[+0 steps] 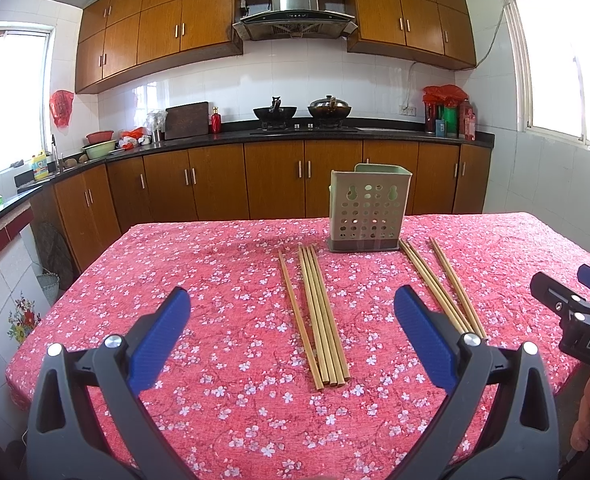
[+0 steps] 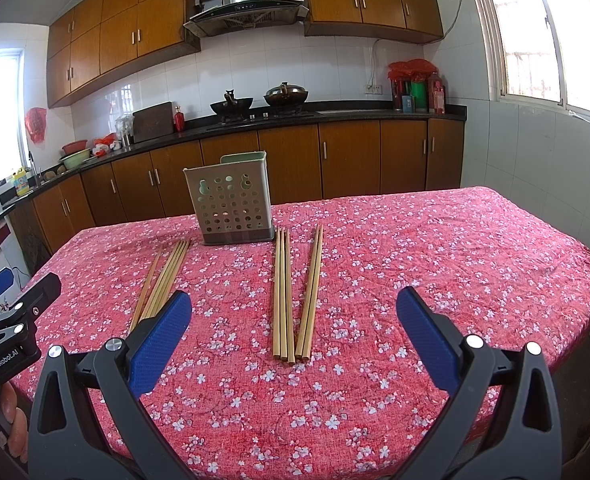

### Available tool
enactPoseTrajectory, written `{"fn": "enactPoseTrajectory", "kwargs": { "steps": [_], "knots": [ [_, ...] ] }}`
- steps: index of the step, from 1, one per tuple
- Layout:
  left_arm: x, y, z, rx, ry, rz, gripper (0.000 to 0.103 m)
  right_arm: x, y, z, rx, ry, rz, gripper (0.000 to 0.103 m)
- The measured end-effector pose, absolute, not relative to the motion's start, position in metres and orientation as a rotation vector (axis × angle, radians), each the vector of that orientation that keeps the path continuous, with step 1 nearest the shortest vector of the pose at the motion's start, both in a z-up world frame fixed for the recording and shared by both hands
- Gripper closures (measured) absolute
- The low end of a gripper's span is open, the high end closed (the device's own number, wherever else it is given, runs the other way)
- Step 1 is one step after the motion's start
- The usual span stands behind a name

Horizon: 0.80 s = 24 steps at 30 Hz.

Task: Organize utensils

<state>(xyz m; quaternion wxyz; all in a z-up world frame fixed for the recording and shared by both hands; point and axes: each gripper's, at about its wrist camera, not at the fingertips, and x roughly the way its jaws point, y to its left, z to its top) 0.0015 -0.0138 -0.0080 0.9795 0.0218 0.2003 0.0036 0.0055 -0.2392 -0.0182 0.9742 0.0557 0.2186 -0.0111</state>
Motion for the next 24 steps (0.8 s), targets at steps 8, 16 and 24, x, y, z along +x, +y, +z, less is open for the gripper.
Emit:
{"fn": "enactPoseTrajectory", "kwargs": {
  "steps": [8, 16, 24],
  "knots": [
    [0.044, 0.001, -0.022, 0.021, 0.564, 0.043, 0.004, 0.042, -0.268, -0.036, 0.173, 0.561, -0.053, 0.002],
    [0.111, 0.027, -0.057, -0.041, 0.809, 0.061, 0.039, 0.125, -0.290, -0.069, 0.234, 0.803, -0.047, 0.059],
    [0.140, 0.023, -0.076, -0.088, 0.899, 0.003, 0.055, 0.163, -0.279, -0.098, 0.215, 0.926, -0.009, 0.080]
  ]
}}
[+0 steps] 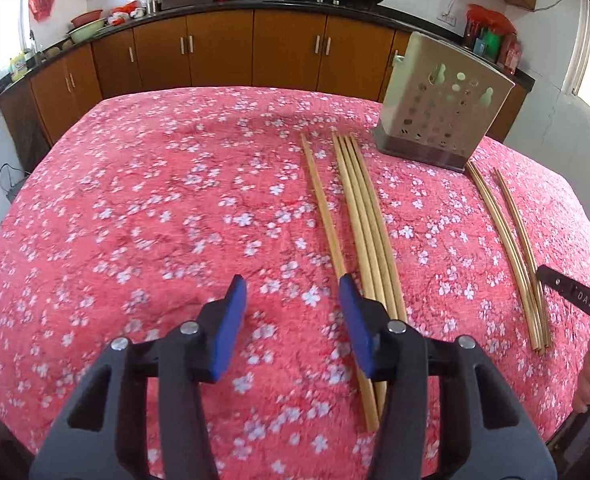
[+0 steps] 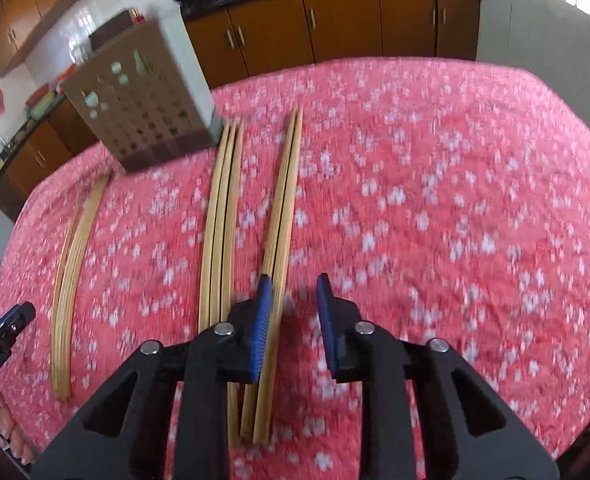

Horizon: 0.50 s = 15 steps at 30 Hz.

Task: Organize utensils
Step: 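Grasp a single wooden chopstick with the right tool while the left tool grasps another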

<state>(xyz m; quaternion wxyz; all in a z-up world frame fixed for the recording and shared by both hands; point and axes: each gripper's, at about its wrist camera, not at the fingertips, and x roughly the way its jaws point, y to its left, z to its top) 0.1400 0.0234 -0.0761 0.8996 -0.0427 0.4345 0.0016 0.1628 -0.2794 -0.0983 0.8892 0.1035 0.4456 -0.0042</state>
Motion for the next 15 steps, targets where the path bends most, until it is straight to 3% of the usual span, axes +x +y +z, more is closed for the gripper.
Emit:
{"fn": "enactPoseTrajectory", "kwargs": {
  "steps": [2, 5, 7, 11, 15],
  "knots": [
    [0.145, 0.021, -0.078, -0.090, 0.908, -0.013, 0.057, 0.166, -0.279, -0.100, 0.193, 0.933, -0.018, 0.086],
    [0.151, 0.016, -0.079, -0.085, 0.922, -0.030, 0.062, 0.167, -0.275, -0.101, 0.151, 0.928, -0.027, 0.086],
    [0.156, 0.013, -0.082, -0.084, 0.933, -0.040, 0.067, 0.167, -0.271, -0.102, 0.109, 0.921, -0.044, 0.095],
    [0.159, 0.010, -0.088, -0.089, 0.957, -0.056, 0.078, 0.169, -0.278, -0.102, 0.135, 0.918, -0.055, 0.095],
    [0.157, 0.007, -0.088, -0.087, 0.960, -0.078, 0.082, 0.167, -0.277, -0.102, 0.126, 0.910, -0.055, 0.095]
  ]
}}
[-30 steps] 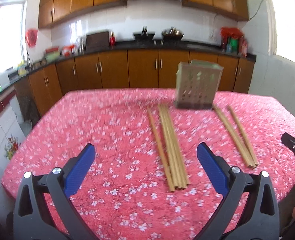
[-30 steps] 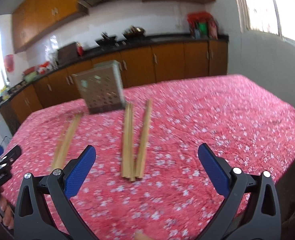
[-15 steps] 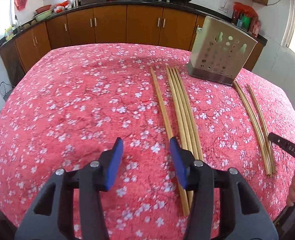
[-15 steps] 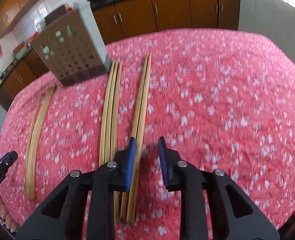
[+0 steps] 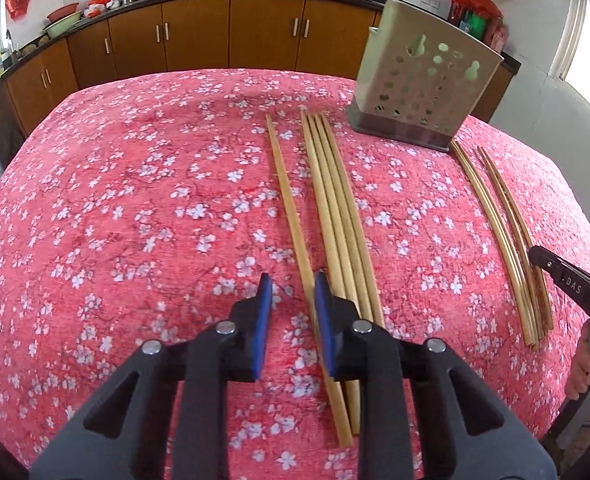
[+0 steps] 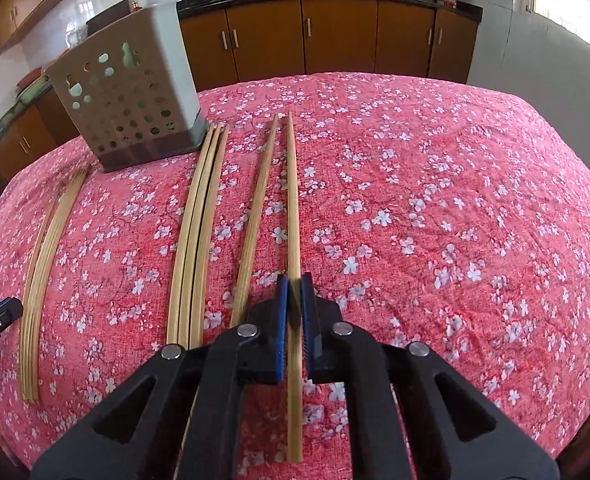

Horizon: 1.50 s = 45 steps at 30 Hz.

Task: Organize utensils
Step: 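Grasp a single wooden chopstick with the right tool while the left tool grasps another, then lift both chopsticks and release them into the metal utensil holder with both tools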

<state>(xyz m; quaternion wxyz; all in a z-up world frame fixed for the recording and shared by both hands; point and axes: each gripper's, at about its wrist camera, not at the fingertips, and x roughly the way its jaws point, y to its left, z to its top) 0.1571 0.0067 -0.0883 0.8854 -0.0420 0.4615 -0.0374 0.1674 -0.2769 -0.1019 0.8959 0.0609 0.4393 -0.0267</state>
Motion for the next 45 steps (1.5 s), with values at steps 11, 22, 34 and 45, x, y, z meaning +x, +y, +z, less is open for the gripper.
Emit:
{"fn": "enactPoseTrajectory", "kwargs": {
  "steps": [11, 22, 34, 45],
  "knots": [
    [0.155, 0.008, -0.093, -0.043, 0.969, -0.056, 0.094, 0.159, -0.273, -0.101, 0.086, 0.900, -0.043, 0.095],
    [0.206, 0.052, -0.092, -0.050, 0.935, -0.019, 0.094, 0.199, -0.308, -0.106, 0.101, 0.876, -0.106, 0.095],
    [0.191, 0.056, -0.091, -0.055, 0.914, -0.025, 0.093, 0.186, -0.314, -0.109, 0.103, 0.857, -0.098, 0.095],
    [0.179, 0.054, -0.088, -0.017, 0.905, -0.005, 0.094, 0.171, -0.314, -0.102, 0.116, 0.834, -0.097, 0.095]
  ]
}}
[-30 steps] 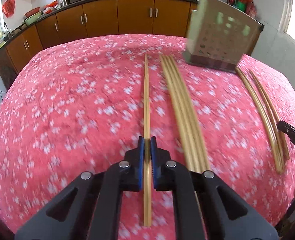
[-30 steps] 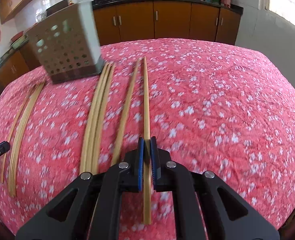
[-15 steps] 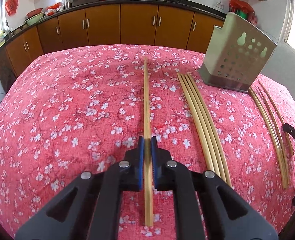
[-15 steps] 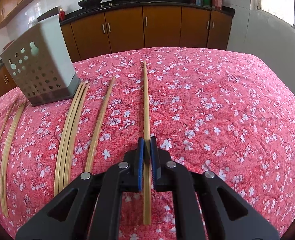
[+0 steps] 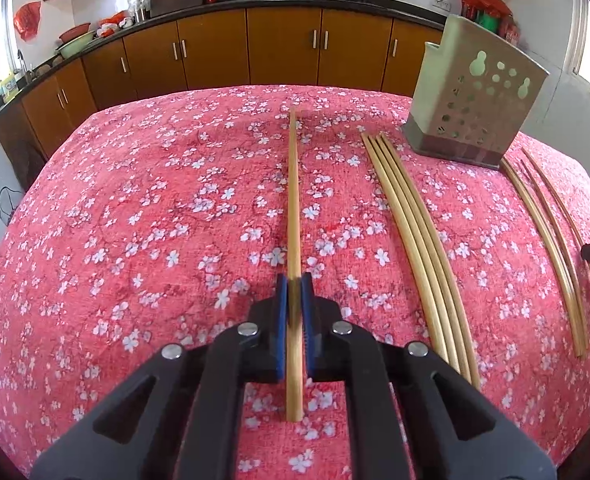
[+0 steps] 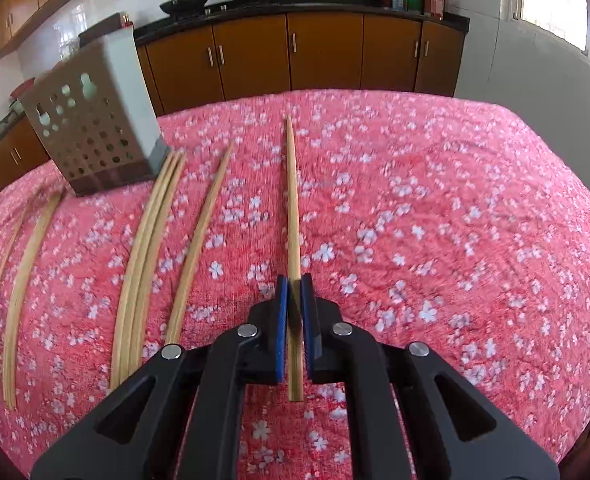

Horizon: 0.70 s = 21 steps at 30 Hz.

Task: Organize utensils
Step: 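Lift both chopsticks and release them into the metal utensil holder with both tools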

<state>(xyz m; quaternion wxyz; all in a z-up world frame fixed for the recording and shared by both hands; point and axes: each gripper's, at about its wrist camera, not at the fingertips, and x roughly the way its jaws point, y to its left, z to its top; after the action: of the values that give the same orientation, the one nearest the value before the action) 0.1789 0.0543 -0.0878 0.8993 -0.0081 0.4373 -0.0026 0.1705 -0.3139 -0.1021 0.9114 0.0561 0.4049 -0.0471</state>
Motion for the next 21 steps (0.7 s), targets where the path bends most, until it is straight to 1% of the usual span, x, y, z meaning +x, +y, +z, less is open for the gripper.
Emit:
{"fn": "enactPoseTrajectory", "kwargs": {
  "steps": [4, 10, 18, 21],
  "knots": [
    [0.171, 0.060, -0.058, -0.025, 0.838, -0.009, 0.095, 0.161, -0.317, -0.065, 0.116, 0.720, -0.098, 0.095],
    [0.164, 0.068, 0.012, -0.051, 0.662, -0.008, 0.095, 0.153, -0.320, -0.005, 0.121, 0.545, -0.101, 0.095],
    [0.178, 0.074, 0.065, -0.074, 0.557, 0.017, 0.095, 0.160, -0.321, 0.029, 0.126, 0.465, -0.095, 0.096],
    [0.183, 0.071, 0.086, -0.085, 0.521, 0.011, 0.095, 0.165, -0.319, 0.054, 0.131, 0.415, -0.079, 0.096]
  ]
}}
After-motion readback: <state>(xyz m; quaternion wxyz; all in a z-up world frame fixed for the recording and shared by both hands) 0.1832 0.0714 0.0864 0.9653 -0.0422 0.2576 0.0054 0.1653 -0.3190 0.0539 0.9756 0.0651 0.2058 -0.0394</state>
